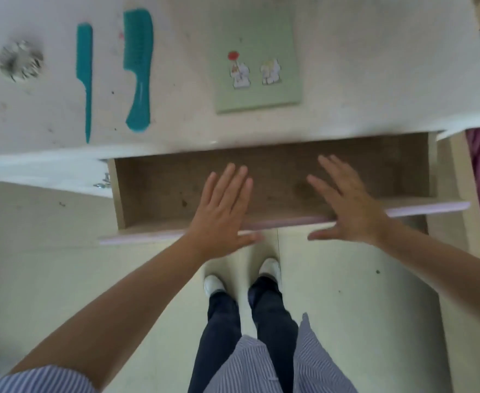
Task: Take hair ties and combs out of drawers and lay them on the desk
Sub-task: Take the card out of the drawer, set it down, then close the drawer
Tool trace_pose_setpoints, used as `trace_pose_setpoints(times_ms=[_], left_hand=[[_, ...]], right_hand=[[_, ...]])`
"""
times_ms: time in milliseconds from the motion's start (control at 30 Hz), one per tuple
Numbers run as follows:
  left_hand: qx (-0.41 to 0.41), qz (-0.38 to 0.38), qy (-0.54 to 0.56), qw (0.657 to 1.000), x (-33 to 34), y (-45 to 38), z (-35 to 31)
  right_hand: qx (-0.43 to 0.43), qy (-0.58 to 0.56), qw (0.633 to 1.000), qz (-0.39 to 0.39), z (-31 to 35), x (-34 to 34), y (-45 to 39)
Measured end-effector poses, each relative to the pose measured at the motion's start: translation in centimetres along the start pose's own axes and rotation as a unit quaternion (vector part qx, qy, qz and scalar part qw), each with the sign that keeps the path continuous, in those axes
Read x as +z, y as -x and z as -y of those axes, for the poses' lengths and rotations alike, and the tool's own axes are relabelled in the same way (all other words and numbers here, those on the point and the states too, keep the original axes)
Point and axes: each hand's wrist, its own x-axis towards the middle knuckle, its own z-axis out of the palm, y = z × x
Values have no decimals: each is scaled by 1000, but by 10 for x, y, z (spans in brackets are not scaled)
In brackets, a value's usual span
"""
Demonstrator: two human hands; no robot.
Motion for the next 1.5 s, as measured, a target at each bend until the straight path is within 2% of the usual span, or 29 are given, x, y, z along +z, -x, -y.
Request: trace_pose_setpoints(times_ms=[67, 167, 333, 400, 533, 633, 700, 767, 967, 1133, 1300, 1400, 1500], left_hand=[[35, -2, -41, 999, 19, 20, -1], [0, -47, -117, 992, 26, 21, 8], [-29, -109, -154, 982, 16, 12, 11], [-46, -132, -148, 979, 9, 7, 18], [-95, -84, -114, 985, -12, -8, 30], [-120, 10, -113, 986, -28, -25, 34], [-112, 56, -100, 987, -35, -36, 38], [-96, 54, -97, 989, -38, -44, 44], [-66, 6, -100, 993, -45, -62, 51], [-140, -20, -18, 990, -50, -76, 44], [-150, -34, 24, 988, -49, -78, 54], [-243, -64, 62, 966, -46, -93, 65], [-308, 7, 65, 949, -37, -102, 73]], right_hand=[[8, 72, 997, 17, 4, 10, 11], [74, 85, 993, 18, 7, 5, 2], [87, 74, 990, -89, 2, -3, 5], [92, 77, 988, -99, -6, -13, 1], [109, 95, 989, -30, -12, -31, -18], [154, 59, 986, -17, -21, -31, -31], [158, 75, 985, 1, -24, -36, -39], [154, 102, 983, 0, -25, -42, -45], [147, 130, 978, -69, -25, -53, -52], [147, 151, 976, -56, -13, -59, -57], [174, 120, 974, -76, -10, -54, -54], [186, 127, 971, -84, -7, -56, -55], [197, 107, 970, -94, -8, -61, -55]])
